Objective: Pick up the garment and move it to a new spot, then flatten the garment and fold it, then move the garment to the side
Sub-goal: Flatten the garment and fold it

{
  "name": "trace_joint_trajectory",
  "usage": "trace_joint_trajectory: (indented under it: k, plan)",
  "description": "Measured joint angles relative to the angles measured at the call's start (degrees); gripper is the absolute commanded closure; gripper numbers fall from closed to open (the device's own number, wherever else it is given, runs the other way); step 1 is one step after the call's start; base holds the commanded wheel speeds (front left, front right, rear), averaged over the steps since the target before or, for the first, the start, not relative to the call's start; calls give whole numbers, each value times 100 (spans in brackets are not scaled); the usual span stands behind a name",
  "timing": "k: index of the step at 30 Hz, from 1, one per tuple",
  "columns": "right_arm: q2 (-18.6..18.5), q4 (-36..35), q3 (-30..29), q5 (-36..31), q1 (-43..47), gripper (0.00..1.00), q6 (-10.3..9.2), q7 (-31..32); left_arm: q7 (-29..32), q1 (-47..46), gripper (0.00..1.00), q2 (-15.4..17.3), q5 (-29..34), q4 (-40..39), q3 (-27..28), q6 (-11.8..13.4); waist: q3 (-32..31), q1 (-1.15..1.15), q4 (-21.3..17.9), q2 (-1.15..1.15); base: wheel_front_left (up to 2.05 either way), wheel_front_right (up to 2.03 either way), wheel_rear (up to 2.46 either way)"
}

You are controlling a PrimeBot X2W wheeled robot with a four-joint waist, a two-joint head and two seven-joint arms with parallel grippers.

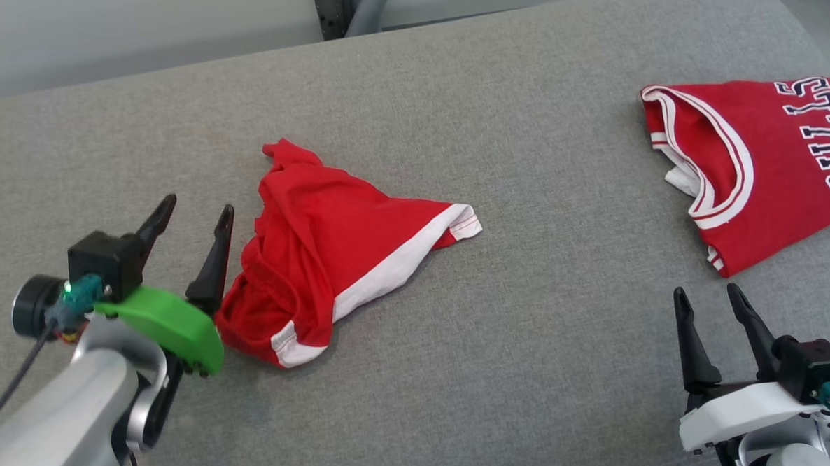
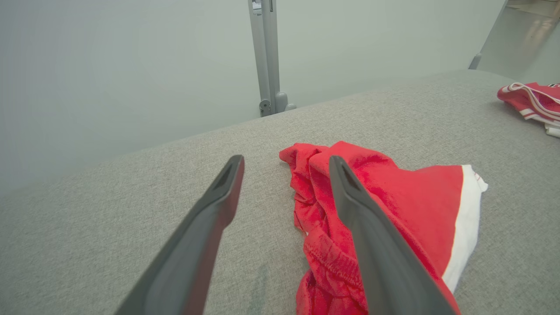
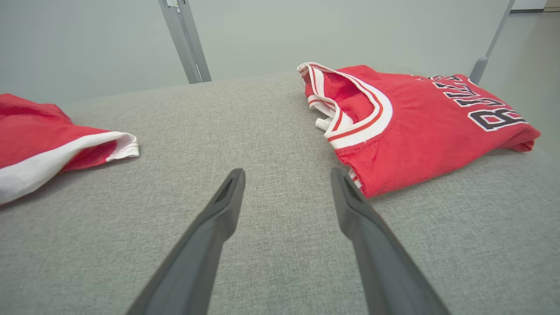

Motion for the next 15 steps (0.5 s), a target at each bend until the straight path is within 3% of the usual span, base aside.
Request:
trace_joint_trajectory:
  k: [4,6,8,12,15]
  plan:
    - [-123,-285,-200,-34,121,0,0,-1,-23,901,0,190,296,-1043,539,575,-295,0,127,0,0,0,0]
    - [-163,-446,-316,-70,177,0,0,-1,-30,1357,0,158,742,-1594,1047,900,-426,0,192,0,0,0,0]
    - [-171,-569,-439,-77,208,0,0,-1,-42,1963,0,69,1076,-1920,1381,1055,-537,0,265,0,0,0,0]
    - [-210,-690,-521,-152,321,0,0,0,-40,3065,0,-303,1847,-2217,1989,1166,-695,0,425,0,0,0,0]
    - [-233,-687,-526,-212,429,0,0,-1,-41,3721,0,-781,2193,-2268,2590,949,-806,0,531,0,0,0,0]
